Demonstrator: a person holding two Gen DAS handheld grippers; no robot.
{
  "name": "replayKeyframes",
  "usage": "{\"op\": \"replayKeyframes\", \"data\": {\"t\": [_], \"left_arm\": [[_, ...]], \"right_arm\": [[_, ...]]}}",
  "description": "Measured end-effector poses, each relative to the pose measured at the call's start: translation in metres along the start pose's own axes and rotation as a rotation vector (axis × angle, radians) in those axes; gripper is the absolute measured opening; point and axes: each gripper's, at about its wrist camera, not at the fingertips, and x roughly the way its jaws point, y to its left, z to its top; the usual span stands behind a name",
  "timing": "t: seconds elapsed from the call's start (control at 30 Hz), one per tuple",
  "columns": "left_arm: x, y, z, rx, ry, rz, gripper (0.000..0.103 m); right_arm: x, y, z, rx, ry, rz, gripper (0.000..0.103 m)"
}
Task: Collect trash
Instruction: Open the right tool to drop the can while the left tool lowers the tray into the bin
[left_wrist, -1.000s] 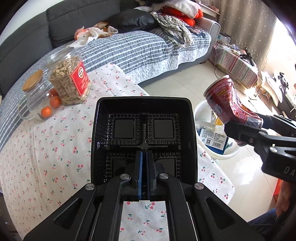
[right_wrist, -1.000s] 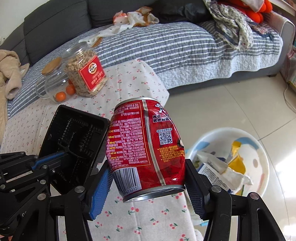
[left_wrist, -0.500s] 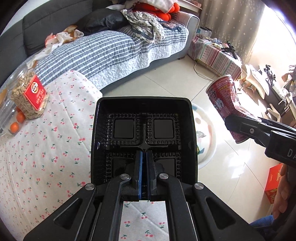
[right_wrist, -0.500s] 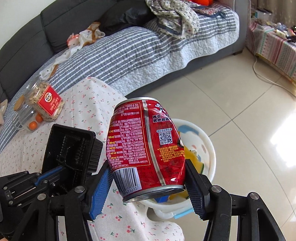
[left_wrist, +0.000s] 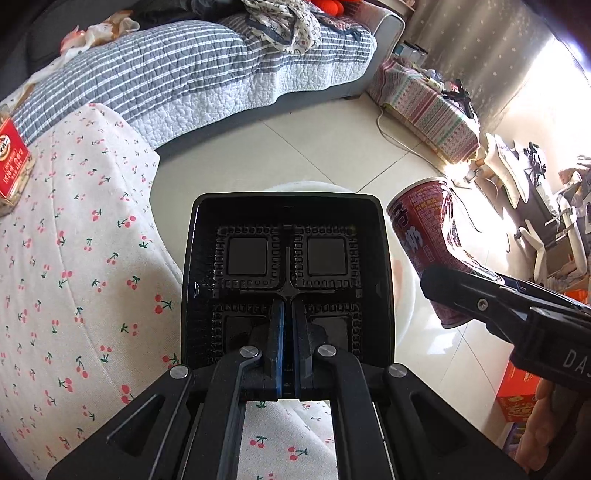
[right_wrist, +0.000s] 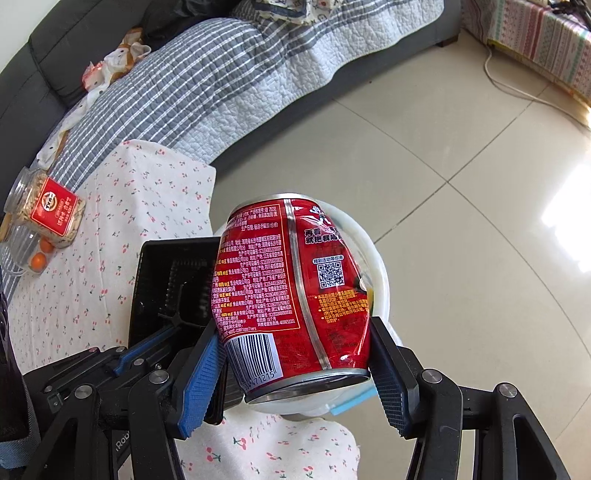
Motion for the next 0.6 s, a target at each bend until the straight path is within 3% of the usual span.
{"op": "replayKeyframes", "data": {"t": [0.23, 0.37, 0.6], "left_arm": [[-0.001, 0.013, 0.012, -0.036, -0.013, -0.006, 0.003], [0.004, 0.014, 0.014, -0.038, -0.005, -0.009, 0.003], [0.015, -0.005, 0.018, 0.011, 0.006, -0.021, 0.003]], "right_arm": [[0.017, 0.002, 0.016, -0.027, 0.006, 0.016, 0.065], [0.025, -0.006, 0.021, -0.002, 0.02, -0.061, 0.067], [0.012, -0.011, 0.02, 0.008, -0.001, -0.031, 0.067]]}}
